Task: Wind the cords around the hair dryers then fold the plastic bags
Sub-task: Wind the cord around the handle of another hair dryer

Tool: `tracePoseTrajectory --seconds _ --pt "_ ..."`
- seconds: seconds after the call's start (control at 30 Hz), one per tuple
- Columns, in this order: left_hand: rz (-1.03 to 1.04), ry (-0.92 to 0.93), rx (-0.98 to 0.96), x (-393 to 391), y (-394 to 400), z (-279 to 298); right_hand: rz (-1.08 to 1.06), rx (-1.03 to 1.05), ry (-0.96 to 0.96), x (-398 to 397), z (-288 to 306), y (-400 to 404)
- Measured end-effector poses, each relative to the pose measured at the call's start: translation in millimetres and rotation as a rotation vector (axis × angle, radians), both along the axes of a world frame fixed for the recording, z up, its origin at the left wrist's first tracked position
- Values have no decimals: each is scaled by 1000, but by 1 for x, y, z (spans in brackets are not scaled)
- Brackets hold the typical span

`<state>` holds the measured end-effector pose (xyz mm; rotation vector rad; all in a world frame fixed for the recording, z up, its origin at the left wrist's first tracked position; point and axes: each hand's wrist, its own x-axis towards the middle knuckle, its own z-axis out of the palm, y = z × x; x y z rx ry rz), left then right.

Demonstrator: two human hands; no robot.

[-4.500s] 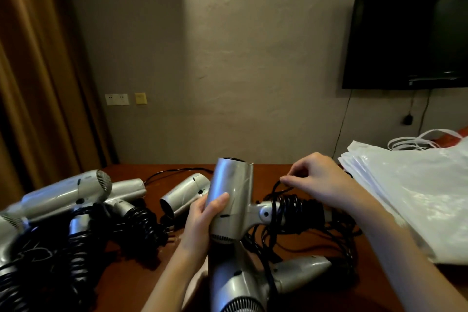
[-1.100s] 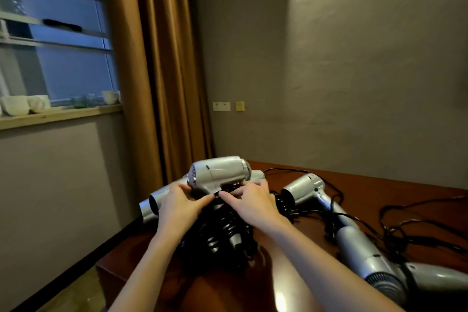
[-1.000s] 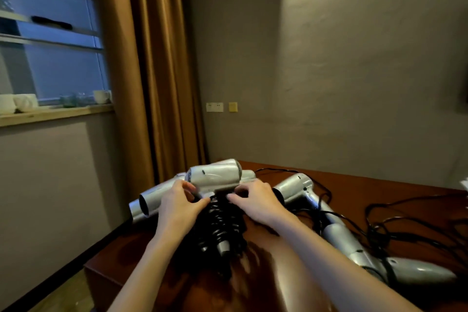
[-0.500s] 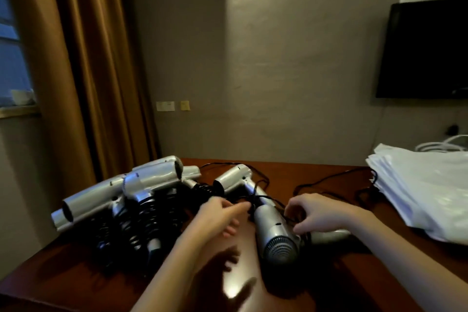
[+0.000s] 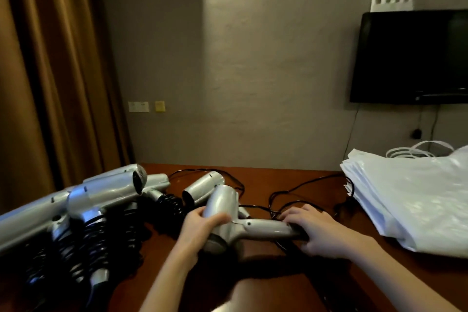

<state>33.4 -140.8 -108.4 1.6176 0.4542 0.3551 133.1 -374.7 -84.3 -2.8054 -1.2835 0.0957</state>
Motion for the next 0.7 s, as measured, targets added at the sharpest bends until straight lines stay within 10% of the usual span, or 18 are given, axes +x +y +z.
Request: tracePoseTrajectory --seconds 0.7 --pt "28 -381 -298 24 72 3 -62 395 84 57 10 -9"
